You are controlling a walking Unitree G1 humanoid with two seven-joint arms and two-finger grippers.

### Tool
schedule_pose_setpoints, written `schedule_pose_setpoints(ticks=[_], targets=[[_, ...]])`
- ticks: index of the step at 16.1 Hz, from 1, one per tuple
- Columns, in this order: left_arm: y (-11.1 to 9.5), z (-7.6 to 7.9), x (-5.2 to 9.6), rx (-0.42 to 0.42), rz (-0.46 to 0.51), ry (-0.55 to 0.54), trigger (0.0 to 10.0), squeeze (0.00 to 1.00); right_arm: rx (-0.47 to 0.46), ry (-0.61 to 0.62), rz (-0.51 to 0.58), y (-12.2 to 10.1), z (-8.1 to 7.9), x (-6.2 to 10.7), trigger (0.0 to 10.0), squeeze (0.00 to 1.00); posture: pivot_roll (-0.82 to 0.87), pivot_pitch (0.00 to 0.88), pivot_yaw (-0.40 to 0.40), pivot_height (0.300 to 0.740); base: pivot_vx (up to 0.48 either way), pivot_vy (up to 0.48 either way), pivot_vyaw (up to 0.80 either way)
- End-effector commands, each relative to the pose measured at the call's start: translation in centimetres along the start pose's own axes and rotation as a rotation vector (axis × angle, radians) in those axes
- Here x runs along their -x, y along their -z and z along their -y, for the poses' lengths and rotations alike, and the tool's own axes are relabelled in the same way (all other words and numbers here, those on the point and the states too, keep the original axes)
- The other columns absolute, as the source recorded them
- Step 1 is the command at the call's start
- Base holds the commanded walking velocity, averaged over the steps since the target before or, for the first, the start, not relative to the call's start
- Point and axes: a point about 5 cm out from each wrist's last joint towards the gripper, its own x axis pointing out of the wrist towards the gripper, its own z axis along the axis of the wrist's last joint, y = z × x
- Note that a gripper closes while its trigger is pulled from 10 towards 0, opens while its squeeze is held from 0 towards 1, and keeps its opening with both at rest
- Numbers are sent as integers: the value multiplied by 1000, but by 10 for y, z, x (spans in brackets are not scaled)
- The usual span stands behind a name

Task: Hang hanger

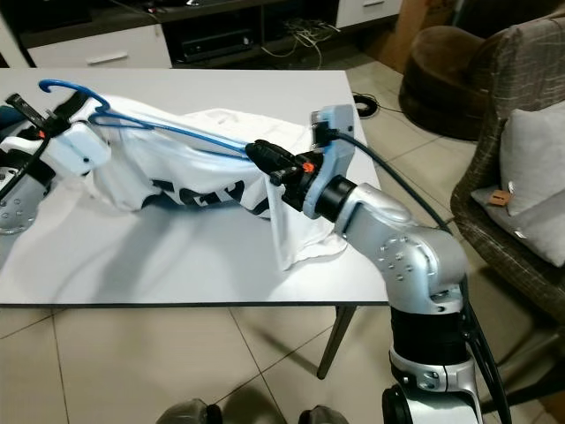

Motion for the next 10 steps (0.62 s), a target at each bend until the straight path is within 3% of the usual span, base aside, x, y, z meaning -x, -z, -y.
schedule_pose_setpoints(ticks=[1, 2, 7, 8, 10], targets=[[0, -20, -4, 66, -19, -118, 10000, 0, 8, -9, 10, -6, -4, 3, 10000, 0, -46, 36, 23, 740, 0, 0, 0], [-1, -21, -4, 89, -13, -133, 10000, 0, 55, 14, -25, -1, -3, 3, 10000, 0, -48, 36, 26, 740, 0, 0, 0], [4, -20, -1, 75, -37, -189, 10000, 0, 106, 97, -106, 4, 8, 4, 10000, 0, -48, 37, 32, 740, 0, 0, 0], [5, -18, 0, 103, -42, -188, 10000, 0, 129, 109, -118, 4, 10, 4, 10000, 0, -48, 37, 31, 740, 0, 0, 0], [-1, -2, 0, 126, -1, -71, 10000, 0, 161, 149, -133, 5, 15, 1, 10000, 0, -46, 36, 28, 740, 0, 0, 0]])
